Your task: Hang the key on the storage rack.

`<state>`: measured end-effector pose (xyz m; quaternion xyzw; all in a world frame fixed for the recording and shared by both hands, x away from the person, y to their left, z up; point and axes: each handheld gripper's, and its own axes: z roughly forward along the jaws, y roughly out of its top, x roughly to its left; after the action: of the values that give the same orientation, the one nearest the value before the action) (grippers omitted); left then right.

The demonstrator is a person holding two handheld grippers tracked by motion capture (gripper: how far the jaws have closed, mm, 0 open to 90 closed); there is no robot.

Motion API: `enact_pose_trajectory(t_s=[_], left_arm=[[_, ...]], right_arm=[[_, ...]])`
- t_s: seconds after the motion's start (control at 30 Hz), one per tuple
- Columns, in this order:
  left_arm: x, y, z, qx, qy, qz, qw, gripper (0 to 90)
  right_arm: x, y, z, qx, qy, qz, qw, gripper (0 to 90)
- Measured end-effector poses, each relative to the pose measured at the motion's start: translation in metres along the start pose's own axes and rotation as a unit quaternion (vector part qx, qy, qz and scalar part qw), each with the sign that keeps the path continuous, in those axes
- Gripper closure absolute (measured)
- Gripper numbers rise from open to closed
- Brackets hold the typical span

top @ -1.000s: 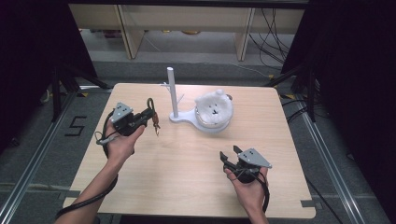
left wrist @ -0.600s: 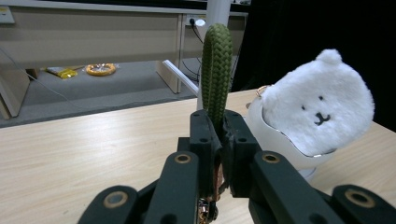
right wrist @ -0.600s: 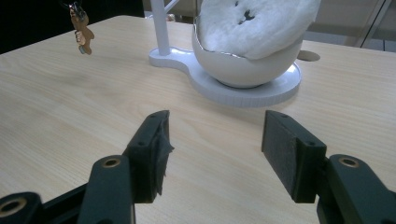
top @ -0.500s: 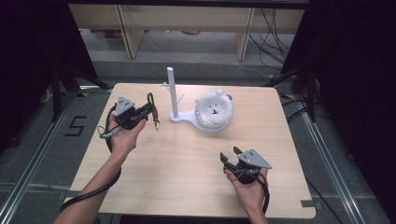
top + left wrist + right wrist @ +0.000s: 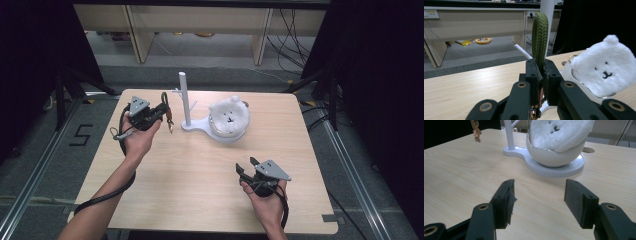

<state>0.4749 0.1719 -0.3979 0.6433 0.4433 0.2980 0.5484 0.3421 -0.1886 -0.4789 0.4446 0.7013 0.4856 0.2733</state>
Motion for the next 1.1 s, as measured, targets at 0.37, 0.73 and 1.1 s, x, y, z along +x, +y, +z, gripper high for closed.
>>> enact_pose_trajectory(t_s=[0.37, 0.73, 1.1], left_arm=[[0.002, 0.005, 0.009, 0.008, 0.018, 0.004, 0.9998, 82.9], [0.003, 0.005, 0.019, 0.018, 0.033, 0.011, 0.9992, 82.8], [-0.001, 0.007, 0.027, 0.021, 0.037, 0.019, 0.9989, 82.8]], right_arm=[[-0.001, -0.001, 0.001, -0.001, 0.004, 0.006, 1.0, 42.6], [-0.001, -0.001, 0.0, 0.009, 0.0, 0.005, 0.9999, 42.5], [-0.001, -0.004, 0.002, 0.004, 0.0, 0.013, 0.9999, 42.2]])
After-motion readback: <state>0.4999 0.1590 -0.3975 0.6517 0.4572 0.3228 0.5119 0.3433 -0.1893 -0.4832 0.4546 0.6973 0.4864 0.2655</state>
